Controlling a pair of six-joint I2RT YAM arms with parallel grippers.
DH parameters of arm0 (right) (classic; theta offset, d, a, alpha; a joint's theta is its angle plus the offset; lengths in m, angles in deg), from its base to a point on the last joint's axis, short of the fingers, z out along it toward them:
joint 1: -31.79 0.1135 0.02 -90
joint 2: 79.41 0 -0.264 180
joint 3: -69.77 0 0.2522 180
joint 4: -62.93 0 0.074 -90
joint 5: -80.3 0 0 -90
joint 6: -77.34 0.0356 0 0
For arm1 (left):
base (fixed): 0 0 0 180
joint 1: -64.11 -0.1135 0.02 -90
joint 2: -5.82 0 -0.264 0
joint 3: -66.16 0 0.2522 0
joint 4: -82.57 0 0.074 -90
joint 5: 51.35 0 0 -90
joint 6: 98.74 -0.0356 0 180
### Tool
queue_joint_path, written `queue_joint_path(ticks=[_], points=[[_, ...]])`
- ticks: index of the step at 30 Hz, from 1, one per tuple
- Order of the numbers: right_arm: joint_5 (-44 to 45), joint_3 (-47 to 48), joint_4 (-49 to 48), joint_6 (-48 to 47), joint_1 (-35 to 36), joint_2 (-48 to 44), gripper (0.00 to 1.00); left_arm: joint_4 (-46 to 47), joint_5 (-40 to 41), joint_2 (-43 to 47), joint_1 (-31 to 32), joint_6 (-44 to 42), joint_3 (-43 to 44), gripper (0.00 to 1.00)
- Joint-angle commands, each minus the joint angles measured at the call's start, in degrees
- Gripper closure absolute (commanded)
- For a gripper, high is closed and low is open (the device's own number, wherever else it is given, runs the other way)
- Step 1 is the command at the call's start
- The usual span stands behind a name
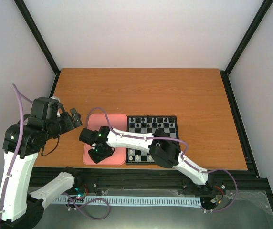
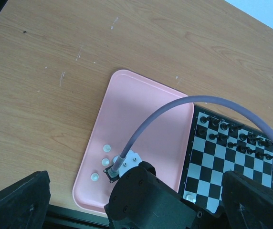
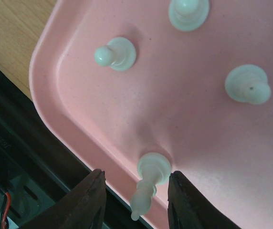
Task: Set up the chess pieces on the board
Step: Pick up the chess piece from the storage box.
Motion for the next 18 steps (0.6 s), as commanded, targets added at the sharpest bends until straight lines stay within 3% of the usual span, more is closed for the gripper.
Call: queue_joint_path(ticks=[1,12,18], points=[[0.3,2.7,1.6,-0.7,0.5,1.3,0.65,0.4,-0.7,0.1,0.0,0.8,-0.3,0.0],[0.9,2.7,3.1,-0.5,0.5,1.6,0.73,1.0,-1.3,0.3,0.0,0.7,-1.3,0.0],[1.3,2.7,3.3,-0.3,0.5,1.5,0.89,1.2,-1.4,0.4,0.0,0.5,-1.6,0.0]])
